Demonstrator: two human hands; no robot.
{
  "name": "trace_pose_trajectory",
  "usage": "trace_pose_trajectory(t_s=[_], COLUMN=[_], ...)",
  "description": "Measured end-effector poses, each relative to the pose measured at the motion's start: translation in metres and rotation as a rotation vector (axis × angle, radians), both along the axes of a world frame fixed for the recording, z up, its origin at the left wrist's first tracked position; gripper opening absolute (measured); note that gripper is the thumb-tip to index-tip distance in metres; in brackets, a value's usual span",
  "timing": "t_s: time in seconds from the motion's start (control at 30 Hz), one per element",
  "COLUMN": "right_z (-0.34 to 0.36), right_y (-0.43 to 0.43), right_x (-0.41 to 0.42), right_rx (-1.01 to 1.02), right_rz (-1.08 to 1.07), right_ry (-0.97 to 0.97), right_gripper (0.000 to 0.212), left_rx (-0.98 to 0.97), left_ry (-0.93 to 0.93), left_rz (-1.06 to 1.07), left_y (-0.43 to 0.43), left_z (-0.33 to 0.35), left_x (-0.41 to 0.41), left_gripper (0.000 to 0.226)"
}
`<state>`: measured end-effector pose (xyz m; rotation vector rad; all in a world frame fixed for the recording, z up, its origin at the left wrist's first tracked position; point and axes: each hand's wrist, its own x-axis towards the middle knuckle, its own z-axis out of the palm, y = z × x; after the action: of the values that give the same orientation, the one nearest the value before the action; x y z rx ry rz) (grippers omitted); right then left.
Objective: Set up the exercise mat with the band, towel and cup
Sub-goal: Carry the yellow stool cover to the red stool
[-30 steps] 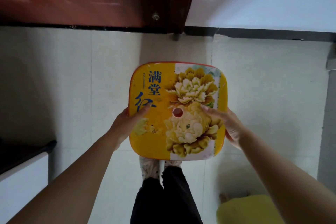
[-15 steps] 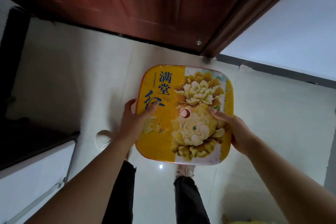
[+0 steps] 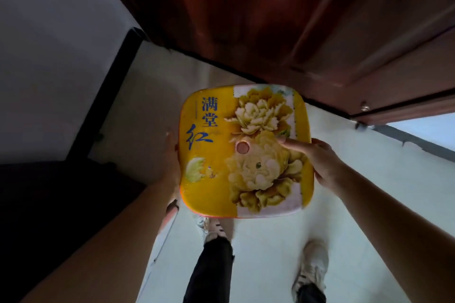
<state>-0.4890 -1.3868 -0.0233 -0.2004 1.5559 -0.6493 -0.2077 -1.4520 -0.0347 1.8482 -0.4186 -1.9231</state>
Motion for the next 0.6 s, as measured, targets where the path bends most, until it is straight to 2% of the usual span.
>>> trace_pose_trajectory(t_s=[0.17,0.3,0.43,0.6], right_z=[-0.014,-0.025,-0.034,-0.041], right_y=[-0.072,-0.122,-0.167,-0.214], right_x=[0.075,0.129,0.174,0.226], right_rx=[-0.002,-0.047,-0.019,-0.029], right_rz=[0.137,0.274,0.369,0.529], right_ry=[-0.007,0.001,0.067,0.112], right_gripper=[0.078,0.077,0.107,0.123], left_rx=[-0.013,-0.032,-0.037,0.025], left_ry=[0.018,-0.046,-0.131,-0.172], left_rz=[0.133,0.265,0.346,0.532], left_y=[-0.029,-0.038,-0.043,-0.048], left_z=[-0.011,-0.020,-0.032,-0.048], left_x=[0.075,0.125,0.162,0.197], left_gripper=[0.068,0.065,0.059,0.058])
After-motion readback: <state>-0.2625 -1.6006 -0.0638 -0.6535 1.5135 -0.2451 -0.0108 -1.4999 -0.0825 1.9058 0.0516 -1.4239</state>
